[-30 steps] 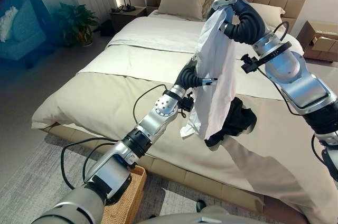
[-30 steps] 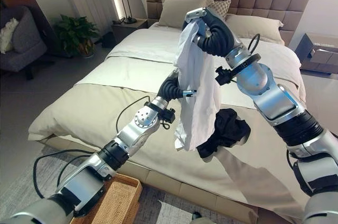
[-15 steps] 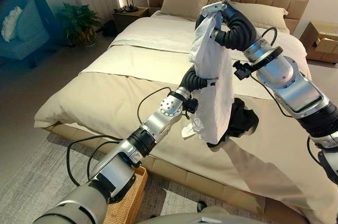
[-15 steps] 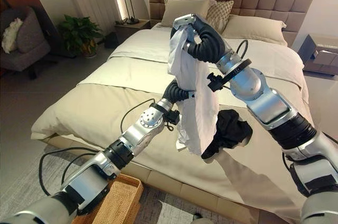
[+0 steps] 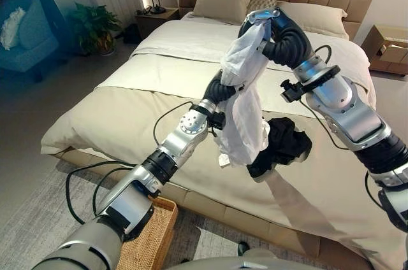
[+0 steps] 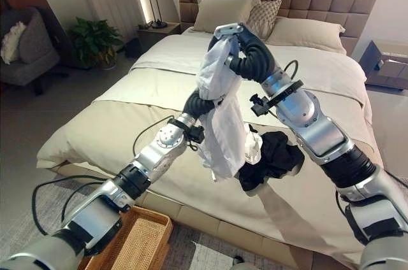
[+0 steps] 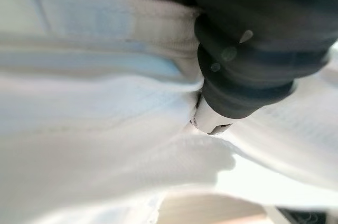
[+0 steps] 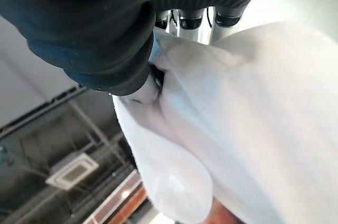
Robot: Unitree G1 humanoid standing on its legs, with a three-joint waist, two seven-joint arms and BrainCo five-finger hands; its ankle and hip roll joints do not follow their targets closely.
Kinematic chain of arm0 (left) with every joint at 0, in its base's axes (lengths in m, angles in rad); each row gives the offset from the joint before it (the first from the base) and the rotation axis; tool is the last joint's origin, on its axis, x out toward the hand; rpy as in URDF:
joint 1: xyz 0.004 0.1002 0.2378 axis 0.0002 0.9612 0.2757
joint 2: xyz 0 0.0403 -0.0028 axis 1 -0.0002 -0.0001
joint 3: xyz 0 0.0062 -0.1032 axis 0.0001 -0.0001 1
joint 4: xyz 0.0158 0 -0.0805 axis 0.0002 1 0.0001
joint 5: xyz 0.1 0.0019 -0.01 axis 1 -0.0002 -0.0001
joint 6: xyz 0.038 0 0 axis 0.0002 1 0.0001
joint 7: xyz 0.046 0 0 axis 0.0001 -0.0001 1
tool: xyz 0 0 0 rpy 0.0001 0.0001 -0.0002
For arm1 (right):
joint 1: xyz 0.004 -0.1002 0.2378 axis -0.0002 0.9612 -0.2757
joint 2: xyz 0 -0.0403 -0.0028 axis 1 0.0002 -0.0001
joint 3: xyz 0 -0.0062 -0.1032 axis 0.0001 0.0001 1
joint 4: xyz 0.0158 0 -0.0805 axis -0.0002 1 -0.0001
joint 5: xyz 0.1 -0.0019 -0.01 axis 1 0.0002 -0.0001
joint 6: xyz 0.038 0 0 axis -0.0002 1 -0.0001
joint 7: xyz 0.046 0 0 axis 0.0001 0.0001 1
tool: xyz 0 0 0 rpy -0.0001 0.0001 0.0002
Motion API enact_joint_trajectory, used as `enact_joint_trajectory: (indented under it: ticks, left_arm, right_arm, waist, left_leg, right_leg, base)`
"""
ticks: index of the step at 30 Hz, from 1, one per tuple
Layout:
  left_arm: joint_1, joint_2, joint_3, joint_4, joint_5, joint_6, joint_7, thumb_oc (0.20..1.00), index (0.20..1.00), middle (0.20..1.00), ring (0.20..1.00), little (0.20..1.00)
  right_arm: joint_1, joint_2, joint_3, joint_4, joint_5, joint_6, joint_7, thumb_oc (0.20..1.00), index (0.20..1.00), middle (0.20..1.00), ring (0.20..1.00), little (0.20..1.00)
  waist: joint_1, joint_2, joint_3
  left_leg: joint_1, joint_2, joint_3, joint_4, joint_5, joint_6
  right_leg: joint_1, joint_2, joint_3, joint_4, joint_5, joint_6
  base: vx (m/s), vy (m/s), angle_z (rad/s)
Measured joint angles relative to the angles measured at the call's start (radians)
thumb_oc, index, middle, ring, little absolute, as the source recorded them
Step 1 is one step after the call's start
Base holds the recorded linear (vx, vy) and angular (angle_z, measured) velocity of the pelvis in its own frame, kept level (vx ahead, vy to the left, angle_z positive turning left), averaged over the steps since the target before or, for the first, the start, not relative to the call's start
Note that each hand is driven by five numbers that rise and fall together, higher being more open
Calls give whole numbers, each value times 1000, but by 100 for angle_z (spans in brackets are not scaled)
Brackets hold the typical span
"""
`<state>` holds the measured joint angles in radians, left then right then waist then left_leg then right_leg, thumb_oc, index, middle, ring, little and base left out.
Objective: Pick up clothes into the bucket
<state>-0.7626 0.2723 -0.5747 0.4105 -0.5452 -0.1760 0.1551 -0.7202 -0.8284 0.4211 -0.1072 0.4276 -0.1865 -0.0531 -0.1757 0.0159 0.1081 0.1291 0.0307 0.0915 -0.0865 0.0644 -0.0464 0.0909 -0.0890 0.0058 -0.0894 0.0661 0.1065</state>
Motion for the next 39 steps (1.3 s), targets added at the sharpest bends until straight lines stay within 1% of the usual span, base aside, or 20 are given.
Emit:
enact_joint_trajectory:
  ticks: [3,5,9,10,13,17,18,19,21,23,27,30,32,35,37,39]
  left_arm:
    - [-3,32,29,0,0,0,14,200,200,200,200,200]
    - [-9,73,48,0,0,0,15,200,200,200,200,200]
    - [-45,143,74,4,0,-1,28,200,200,200,200,200]
    - [-65,156,91,11,0,-4,38,200,200,200,200,200]
    - [-143,216,94,41,1,-7,49,200,200,200,200,200]
    - [-223,243,118,95,1,-12,71,200,200,200,200,200]
    - [-246,252,122,112,1,-13,78,200,200,200,200,200]
    - [-254,257,124,117,2,-14,83,200,200,200,200,200]
    - [-274,279,125,125,3,-18,92,200,200,200,200,200]
    - [-288,277,125,131,3,-27,102,200,200,200,200,200]
    - [-330,250,121,133,3,-31,103,200,200,200,200,200]
    - [-390,226,115,133,6,-44,107,200,200,200,200,200]
    - [-416,210,115,133,12,-54,109,200,200,200,200,200]
    - [-447,208,98,133,14,-55,110,200,200,200,200,200]
    - [-453,207,83,133,16,-55,110,200,200,200,200,200]
    - [-453,187,82,132,21,-56,111,200,200,200,200,200]
  right_arm:
    - [22,10,-35,0,8,-4,-1,1000,1000,1000,1000,1000]
    - [47,38,-64,-3,17,-5,-2,1000,1000,1000,1000,1000]
    - [107,45,-85,-3,17,-5,0,1000,1000,1000,1000,1000]
    - [128,50,-99,-3,17,-5,0,1000,1000,1000,1000,1000]
    - [181,81,-132,-3,18,-5,2,1000,1000,1000,1000,1000]
    - [254,125,-162,-4,18,-5,1,1000,1000,1000,1000,1000]
    - [293,158,-186,-7,14,-6,0,1000,1000,1000,1000,1000]
    - [314,169,-194,-7,10,-6,-1,1000,1000,1000,1000,1000]
    - [372,192,-199,-4,-1,-4,-1,1000,1000,1000,1000,1000]
    - [443,255,-214,21,-35,-5,-7,1000,1000,1000,1000,1000]
    - [492,283,-212,106,-114,0,-10,1000,1000,1000,1000,1000]
    - [502,320,-199,243,-180,20,-17,1000,1000,1000,1000,1000]
    - [521,321,-168,270,-196,32,-9,1000,1000,1000,1000,1000]
    - [525,326,-128,279,-244,39,5,1000,1000,1000,1000,1000]
    - [525,340,-126,289,-260,39,7,1000,1000,1000,1000,1000]
    - [524,362,-118,318,-264,40,8,1000,1000,1000,1000,1000]
  waist:
    - [-1,5,3]
    - [-1,8,4]
    - [-2,15,8]
    - [-2,19,11]
    - [-5,34,19]
    - [-12,46,24]
    - [-10,48,26]
    - [-12,51,26]
    - [-28,58,29]
    - [-32,63,30]
    - [-29,64,30]
    - [-28,65,30]
    - [-26,67,30]
    - [-26,69,29]
    - [-27,69,28]
    - [-23,72,28]
  left_leg:
    - [0,-1,3,0,-1,0]
    - [-1,1,10,0,-2,-1]
    - [-2,1,13,0,-3,-1]
    - [-2,0,13,0,-3,-1]
    - [-3,-2,15,0,-5,-1]
    - [-5,-1,16,0,-7,-4]
    - [-6,-1,16,0,-8,-5]
    - [-6,-1,16,0,-8,-5]
    - [-9,-2,15,0,-8,-6]
    - [-11,-3,15,0,-8,-6]
    - [-19,-2,12,0,-8,-6]
    - [-21,-3,-5,0,-8,-6]
    - [-20,-3,-17,0,-8,-6]
    - [-20,-4,-26,0,-8,-6]
    - [-21,-4,-31,0,-7,-6]
    - [-24,-6,-40,0,-6,-5]
  right_leg:
    - [-2,0,3,0,0,0]
    - [-8,0,11,0,0,0]
    - [-10,-1,13,0,0,0]
    - [-10,-1,13,0,0,0]
    - [-16,-1,16,0,0,0]
    - [-17,0,17,0,-1,0]
    - [-18,0,17,0,-1,-1]
    - [-19,0,17,0,-2,-2]
    - [-19,-1,16,0,-2,-5]
    - [-21,-2,15,0,-2,-5]
    - [-25,-2,11,0,-2,-5]
    - [-19,-3,-7,0,-2,-5]
    - [-11,-4,-20,0,-5,-4]
    - [-7,-5,-27,0,-7,-4]
    - [-5,-5,-32,0,-7,-4]
    - [-4,-7,-42,0,-9,-5]
  base:
    - [14,3,-3]
    - [16,2,-9]
    - [4,0,-1]
    - [0,0,0]
    - [0,0,0]
    - [9,4,0]
    - [0,0,0]
    - [32,6,1]
    - [18,2,1]
    - [0,0,0]
    - [5,-6,3]
    - [8,-11,14]
    - [9,2,20]
    - [5,2,9]
    - [-5,5,7]
    - [-7,5,12]
